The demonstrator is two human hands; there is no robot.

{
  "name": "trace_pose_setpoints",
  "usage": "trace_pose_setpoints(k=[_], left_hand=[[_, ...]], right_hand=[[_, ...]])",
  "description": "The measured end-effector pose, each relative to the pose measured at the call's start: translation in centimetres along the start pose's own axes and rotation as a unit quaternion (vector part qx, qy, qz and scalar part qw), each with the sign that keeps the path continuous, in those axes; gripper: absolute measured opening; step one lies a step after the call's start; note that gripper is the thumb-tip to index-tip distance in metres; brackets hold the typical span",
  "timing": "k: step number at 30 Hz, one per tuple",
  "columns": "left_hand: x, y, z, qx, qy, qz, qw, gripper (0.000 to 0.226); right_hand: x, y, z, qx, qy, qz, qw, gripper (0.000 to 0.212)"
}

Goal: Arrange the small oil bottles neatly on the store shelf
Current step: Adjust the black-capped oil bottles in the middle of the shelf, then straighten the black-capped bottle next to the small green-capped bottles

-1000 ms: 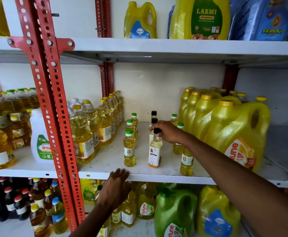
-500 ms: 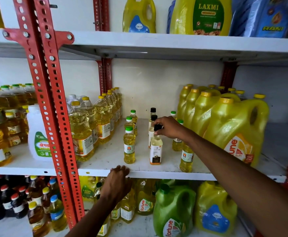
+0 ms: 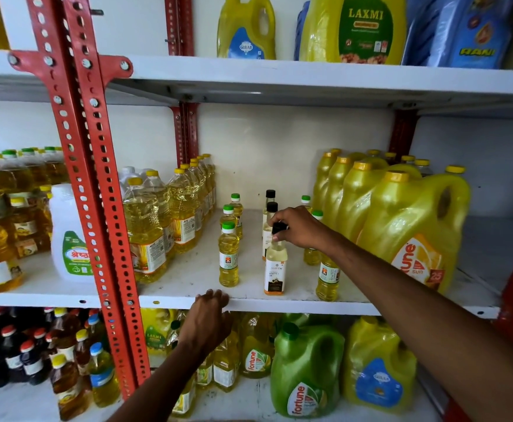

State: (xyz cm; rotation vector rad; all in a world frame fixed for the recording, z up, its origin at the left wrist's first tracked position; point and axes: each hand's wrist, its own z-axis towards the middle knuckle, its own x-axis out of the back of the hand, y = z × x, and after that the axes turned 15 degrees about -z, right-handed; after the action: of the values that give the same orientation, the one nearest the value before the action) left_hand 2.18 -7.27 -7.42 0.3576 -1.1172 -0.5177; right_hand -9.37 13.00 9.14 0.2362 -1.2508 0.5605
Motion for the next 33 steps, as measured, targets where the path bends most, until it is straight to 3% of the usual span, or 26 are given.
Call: trace_pose_setpoints(k=[23, 29, 33], left_hand=[[-0.2, -0.9, 0.1, -0.001, -0.005, -0.001, 1.000, 0.050], [1.5, -4.1, 0.2, 0.029, -0.024, 0.044, 0.998, 0.070], [2.5, -5.6, 0.0, 0.024, -0.011, 0.048, 0.998, 0.060]], right_hand=[[0.3, -0.9, -1.1, -0.016, -0.013, -0.017, 1.000, 0.045], [0.8, -1.1, -0.8, -0.022, -0.042, -0.042, 0.998, 0.068], [1.3, -3.1, 0.3, -0.001, 0.066, -0.081, 0.995, 0.068]])
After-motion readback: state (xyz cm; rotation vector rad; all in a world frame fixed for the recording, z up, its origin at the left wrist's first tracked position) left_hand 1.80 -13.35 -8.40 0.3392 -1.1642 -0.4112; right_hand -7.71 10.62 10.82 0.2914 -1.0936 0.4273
